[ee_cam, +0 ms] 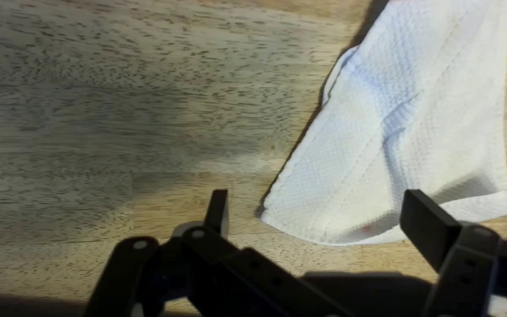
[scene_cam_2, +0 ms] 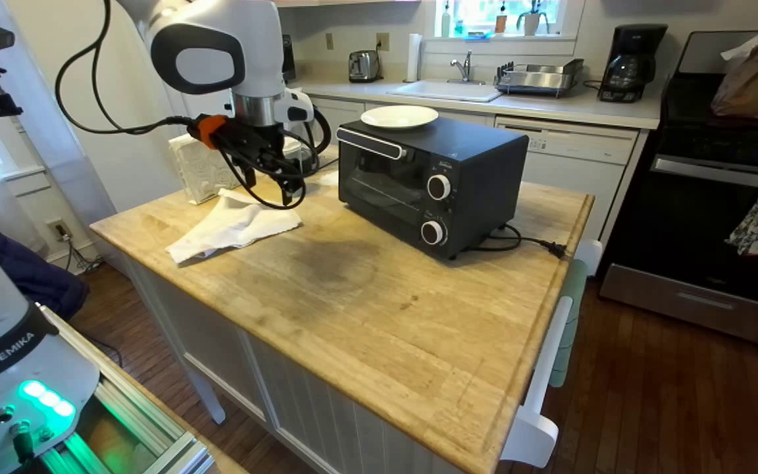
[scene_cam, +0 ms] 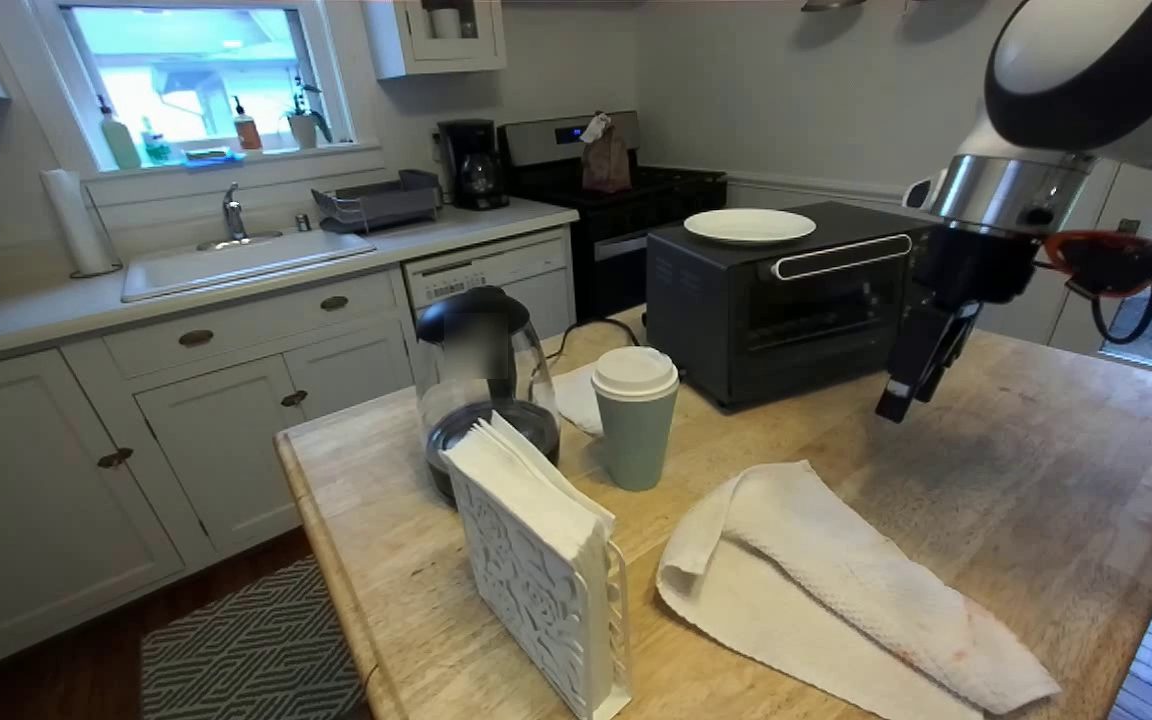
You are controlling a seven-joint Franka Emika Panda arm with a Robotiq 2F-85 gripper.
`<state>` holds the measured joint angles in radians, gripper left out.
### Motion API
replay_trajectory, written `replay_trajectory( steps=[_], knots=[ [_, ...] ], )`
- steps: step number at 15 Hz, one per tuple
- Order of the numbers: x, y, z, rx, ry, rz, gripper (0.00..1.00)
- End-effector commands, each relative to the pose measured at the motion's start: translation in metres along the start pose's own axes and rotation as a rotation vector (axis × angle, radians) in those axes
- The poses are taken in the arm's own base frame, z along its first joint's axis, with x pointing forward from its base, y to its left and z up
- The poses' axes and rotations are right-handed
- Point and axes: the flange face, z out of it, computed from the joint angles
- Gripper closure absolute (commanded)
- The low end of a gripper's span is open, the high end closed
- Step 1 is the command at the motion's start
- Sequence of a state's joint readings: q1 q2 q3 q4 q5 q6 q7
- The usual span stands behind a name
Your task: Unfold the white towel
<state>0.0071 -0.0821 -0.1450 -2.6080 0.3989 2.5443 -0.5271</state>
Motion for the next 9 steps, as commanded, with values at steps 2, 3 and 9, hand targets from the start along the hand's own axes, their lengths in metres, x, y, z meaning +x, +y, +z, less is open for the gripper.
replay_trajectory(
  steps=[2,3,9],
  knots=[
    [0.02,-0.002,0.037,-0.036,0.014,-0.059,0.0],
    [0.025,-0.004,0.042,-0.045,0.012,-0.072,0.0],
    [0.046,-0.006,0.071,-0.063,0.01,-0.112,0.09]
  ],
)
